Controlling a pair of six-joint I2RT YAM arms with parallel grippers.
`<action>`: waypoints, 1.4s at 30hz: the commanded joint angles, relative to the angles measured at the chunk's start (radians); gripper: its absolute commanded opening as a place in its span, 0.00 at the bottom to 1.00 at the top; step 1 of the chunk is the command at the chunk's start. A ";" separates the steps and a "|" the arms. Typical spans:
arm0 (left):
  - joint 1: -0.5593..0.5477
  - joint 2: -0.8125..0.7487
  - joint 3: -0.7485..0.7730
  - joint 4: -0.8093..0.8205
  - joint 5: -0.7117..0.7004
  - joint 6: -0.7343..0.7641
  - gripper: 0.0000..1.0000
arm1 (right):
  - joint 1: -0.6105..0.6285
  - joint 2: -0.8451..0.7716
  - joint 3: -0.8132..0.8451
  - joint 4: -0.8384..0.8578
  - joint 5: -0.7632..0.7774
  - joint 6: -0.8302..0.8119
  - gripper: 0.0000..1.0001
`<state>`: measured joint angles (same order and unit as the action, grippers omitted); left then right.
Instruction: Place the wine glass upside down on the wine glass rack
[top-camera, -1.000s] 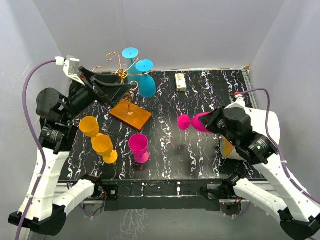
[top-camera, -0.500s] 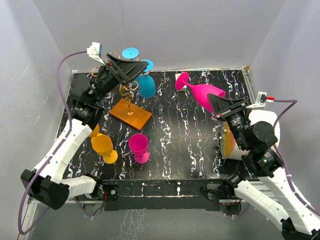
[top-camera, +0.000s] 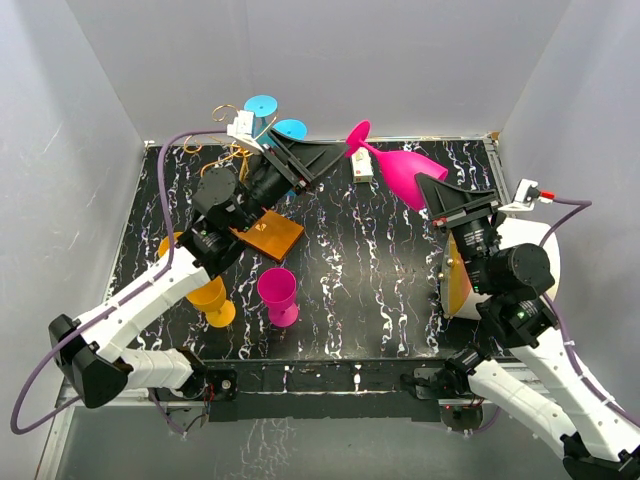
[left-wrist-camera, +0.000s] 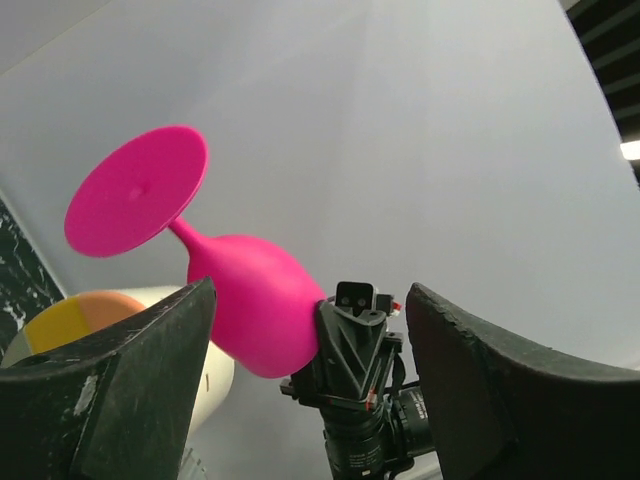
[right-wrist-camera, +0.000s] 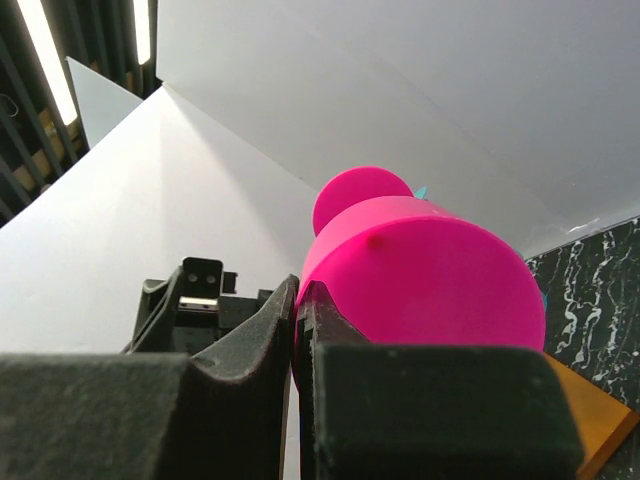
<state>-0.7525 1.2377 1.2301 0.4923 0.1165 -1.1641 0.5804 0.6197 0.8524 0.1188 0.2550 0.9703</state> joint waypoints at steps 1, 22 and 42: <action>-0.052 0.009 0.008 -0.065 -0.133 0.005 0.74 | -0.002 0.016 -0.018 0.118 -0.039 0.051 0.00; -0.100 0.163 0.094 -0.002 -0.173 -0.139 0.57 | -0.002 0.031 -0.009 0.110 -0.196 0.027 0.00; -0.100 0.148 0.083 0.070 -0.218 -0.091 0.00 | -0.002 -0.006 -0.048 0.060 -0.351 -0.068 0.00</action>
<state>-0.8494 1.4246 1.2854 0.5095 -0.0788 -1.2949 0.5735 0.6113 0.8013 0.1818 -0.0273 0.9150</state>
